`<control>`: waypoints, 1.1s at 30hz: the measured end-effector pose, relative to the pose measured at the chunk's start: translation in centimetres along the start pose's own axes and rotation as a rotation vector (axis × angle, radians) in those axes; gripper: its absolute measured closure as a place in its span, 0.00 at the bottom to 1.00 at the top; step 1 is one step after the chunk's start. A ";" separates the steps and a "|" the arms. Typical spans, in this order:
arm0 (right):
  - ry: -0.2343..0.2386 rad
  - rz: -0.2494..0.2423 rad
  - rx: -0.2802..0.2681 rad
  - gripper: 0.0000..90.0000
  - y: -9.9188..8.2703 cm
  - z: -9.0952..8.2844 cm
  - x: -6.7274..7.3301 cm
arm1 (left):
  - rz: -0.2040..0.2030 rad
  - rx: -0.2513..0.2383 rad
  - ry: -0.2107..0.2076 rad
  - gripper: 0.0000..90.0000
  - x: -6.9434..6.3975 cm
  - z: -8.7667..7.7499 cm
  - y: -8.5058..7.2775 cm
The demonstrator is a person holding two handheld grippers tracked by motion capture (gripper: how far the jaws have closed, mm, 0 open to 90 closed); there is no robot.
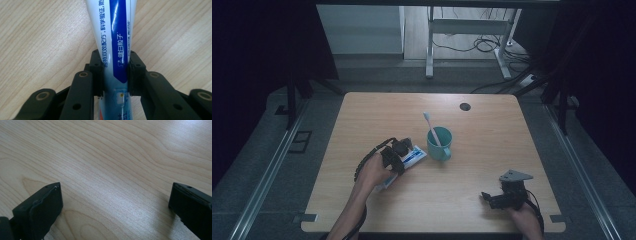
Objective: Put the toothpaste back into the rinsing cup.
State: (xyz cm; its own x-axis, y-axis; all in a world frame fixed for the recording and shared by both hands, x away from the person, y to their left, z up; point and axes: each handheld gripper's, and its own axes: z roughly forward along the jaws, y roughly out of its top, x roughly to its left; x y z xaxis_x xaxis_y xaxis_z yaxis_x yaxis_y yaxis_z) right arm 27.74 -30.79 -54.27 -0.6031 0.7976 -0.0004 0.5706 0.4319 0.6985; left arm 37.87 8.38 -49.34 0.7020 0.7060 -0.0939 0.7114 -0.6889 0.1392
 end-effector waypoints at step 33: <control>0.000 0.001 -0.001 0.00 0.0 0.0 0.0 | 0.024 -0.356 -0.070 0.81 0.1 -2.5 -5.1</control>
State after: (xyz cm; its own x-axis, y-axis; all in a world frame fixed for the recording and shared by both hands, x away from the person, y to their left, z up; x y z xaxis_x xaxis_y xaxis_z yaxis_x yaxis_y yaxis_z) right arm 27.74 -30.78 -54.28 -0.6025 0.7981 0.0008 0.5711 0.4304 0.6990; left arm 34.21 12.38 -47.57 0.7276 0.6690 -0.1518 0.6472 -0.5960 0.4754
